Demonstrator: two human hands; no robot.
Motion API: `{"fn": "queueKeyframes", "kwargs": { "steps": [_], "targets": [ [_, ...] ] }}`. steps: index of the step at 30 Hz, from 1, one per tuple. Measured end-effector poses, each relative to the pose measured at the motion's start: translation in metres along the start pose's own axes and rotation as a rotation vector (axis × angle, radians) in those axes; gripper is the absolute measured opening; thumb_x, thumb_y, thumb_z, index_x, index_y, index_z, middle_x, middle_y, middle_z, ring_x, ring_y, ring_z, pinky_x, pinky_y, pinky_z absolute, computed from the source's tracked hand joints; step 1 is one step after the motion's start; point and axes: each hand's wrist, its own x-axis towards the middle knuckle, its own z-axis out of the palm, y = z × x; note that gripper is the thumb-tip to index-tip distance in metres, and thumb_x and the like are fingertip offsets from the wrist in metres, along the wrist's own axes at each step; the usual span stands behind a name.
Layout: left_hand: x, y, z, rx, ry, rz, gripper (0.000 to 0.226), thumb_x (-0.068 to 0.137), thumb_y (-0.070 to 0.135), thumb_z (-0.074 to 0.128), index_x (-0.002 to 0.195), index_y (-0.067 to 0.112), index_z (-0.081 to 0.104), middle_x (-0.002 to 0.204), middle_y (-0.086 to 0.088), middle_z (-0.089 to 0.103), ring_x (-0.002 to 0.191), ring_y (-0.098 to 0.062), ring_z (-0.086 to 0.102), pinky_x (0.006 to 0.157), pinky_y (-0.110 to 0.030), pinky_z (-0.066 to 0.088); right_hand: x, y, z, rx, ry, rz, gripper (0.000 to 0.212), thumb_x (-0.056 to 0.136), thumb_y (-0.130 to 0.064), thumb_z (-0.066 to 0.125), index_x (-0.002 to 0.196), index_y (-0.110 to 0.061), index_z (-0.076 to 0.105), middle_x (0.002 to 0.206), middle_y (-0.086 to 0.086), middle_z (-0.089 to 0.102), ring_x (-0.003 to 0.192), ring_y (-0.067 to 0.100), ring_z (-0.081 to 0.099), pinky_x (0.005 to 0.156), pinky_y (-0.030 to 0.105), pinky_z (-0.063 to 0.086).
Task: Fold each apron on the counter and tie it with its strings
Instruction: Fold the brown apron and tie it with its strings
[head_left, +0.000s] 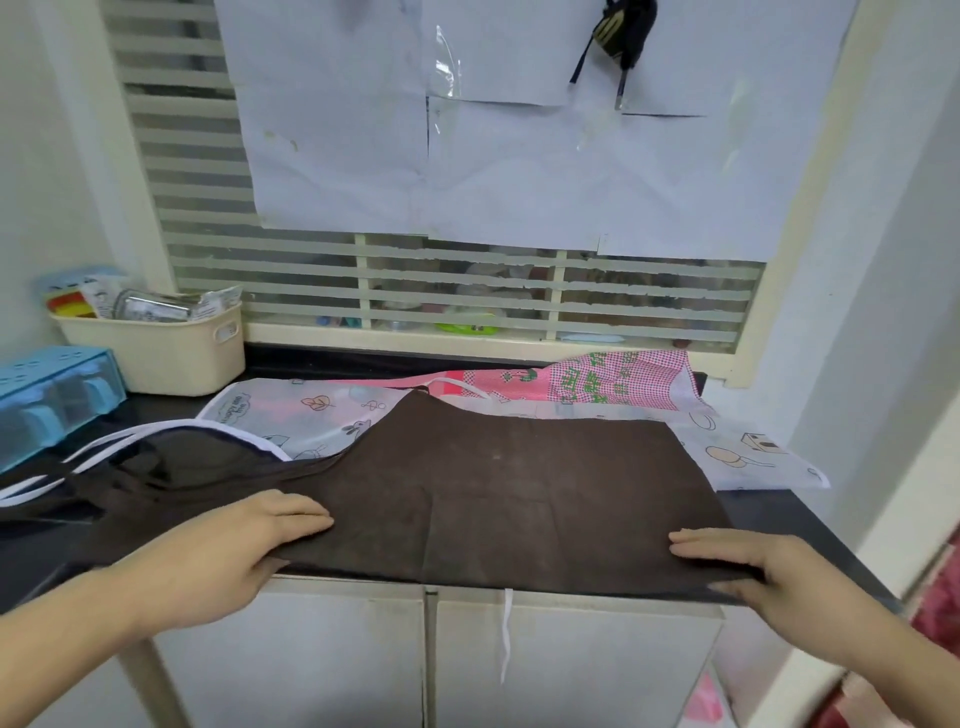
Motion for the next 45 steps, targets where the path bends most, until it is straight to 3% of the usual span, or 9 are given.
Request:
{"fn": "queueKeyframes", "kwargs": {
  "steps": [5,9,15,22,28,33,37,40,45],
  "targets": [
    [-0.001,-0.019,-0.019,-0.076,0.079,-0.182,0.008,0.095,0.038,0.067,0.090,0.039,0.073,0.087,0.027,0.070,0.086,0.009,0.063,0.082,-0.021,0.051,0.001,0.003,-0.015,0.163,0.179,0.148,0.034,0.094,-0.004,0.073,0.082,-0.035,0.080,0.079,-0.011,0.076,0.075,0.004,0.069,0.073,0.017,0.047],
    [0.007,-0.030,-0.056,-0.168,0.127,-0.381,0.020,0.090,0.049,0.074,0.073,0.039,0.074,0.060,0.014,0.068,0.060,-0.002,0.064,0.069,-0.033,0.053,0.016,0.001,-0.020,0.296,0.411,0.218,0.029,0.100,-0.007,0.066,0.075,-0.020,0.073,0.063,-0.012,0.065,0.058,0.000,0.054,0.057,0.010,0.039],
    [0.040,-0.062,-0.094,-0.126,0.263,-0.450,0.022,0.090,0.053,0.071,0.072,0.040,0.076,0.066,0.019,0.072,0.073,-0.008,0.068,0.076,-0.037,0.056,0.067,0.000,-0.023,0.245,0.548,0.304,0.026,0.103,-0.031,0.061,0.087,-0.012,0.068,0.078,0.005,0.072,0.083,0.034,0.067,0.075,0.046,0.050],
    [0.109,-0.082,-0.096,0.142,0.341,-0.477,0.026,0.096,0.050,0.064,0.074,0.035,0.065,0.074,0.003,0.066,0.074,-0.026,0.063,0.071,-0.041,0.056,0.134,0.005,-0.027,0.070,0.548,0.334,0.024,0.105,-0.027,0.055,0.089,-0.017,0.069,0.085,-0.001,0.070,0.087,0.030,0.060,0.076,0.038,0.040],
    [0.156,-0.043,-0.039,0.064,0.491,-0.355,0.023,0.097,0.029,0.065,0.113,0.013,0.071,0.114,-0.013,0.066,0.107,-0.041,0.059,0.095,-0.053,0.050,0.166,0.009,0.010,-0.305,0.554,0.531,0.022,0.101,-0.025,0.056,0.097,-0.004,0.062,0.097,0.027,0.067,0.092,0.047,0.062,0.072,0.045,0.044],
    [0.177,0.018,0.008,-0.092,0.270,-0.018,0.062,0.098,0.056,0.028,0.142,0.023,0.056,0.148,0.004,0.048,0.138,-0.018,0.044,0.120,-0.032,0.032,0.195,-0.042,0.047,-0.575,0.574,0.151,0.048,0.082,-0.008,0.068,0.125,0.007,0.055,0.121,0.031,0.056,0.111,0.048,0.051,0.095,0.057,0.046],
    [0.190,0.024,0.039,-0.054,0.014,-0.120,0.085,0.092,0.070,0.001,0.167,0.030,0.010,0.173,0.009,0.008,0.159,-0.011,0.006,0.131,-0.036,0.005,0.203,-0.102,0.095,-0.304,0.104,-0.129,0.071,0.097,-0.059,0.025,0.159,-0.027,0.037,0.166,-0.001,0.033,0.155,0.023,0.026,0.128,0.043,0.021],
    [0.192,0.024,0.037,-0.133,-0.032,-0.177,0.072,0.104,0.063,0.024,0.166,0.031,0.008,0.173,0.010,0.012,0.159,-0.010,0.010,0.131,-0.037,0.008,0.200,-0.102,0.123,-0.396,-0.111,-0.107,0.080,0.090,-0.068,-0.005,0.164,-0.043,0.010,0.173,-0.016,0.004,0.160,0.011,-0.003,0.130,0.035,0.000],
    [0.210,0.019,0.016,-0.669,0.084,-0.407,0.068,0.090,0.050,0.069,0.150,0.031,0.044,0.143,0.014,0.055,0.135,-0.012,0.051,0.113,-0.032,0.039,0.198,-0.105,0.120,-0.419,-0.128,-0.073,0.064,0.103,-0.062,0.008,0.164,-0.044,0.004,0.173,-0.017,-0.002,0.159,0.007,-0.010,0.130,0.034,-0.006]
  ]
}}
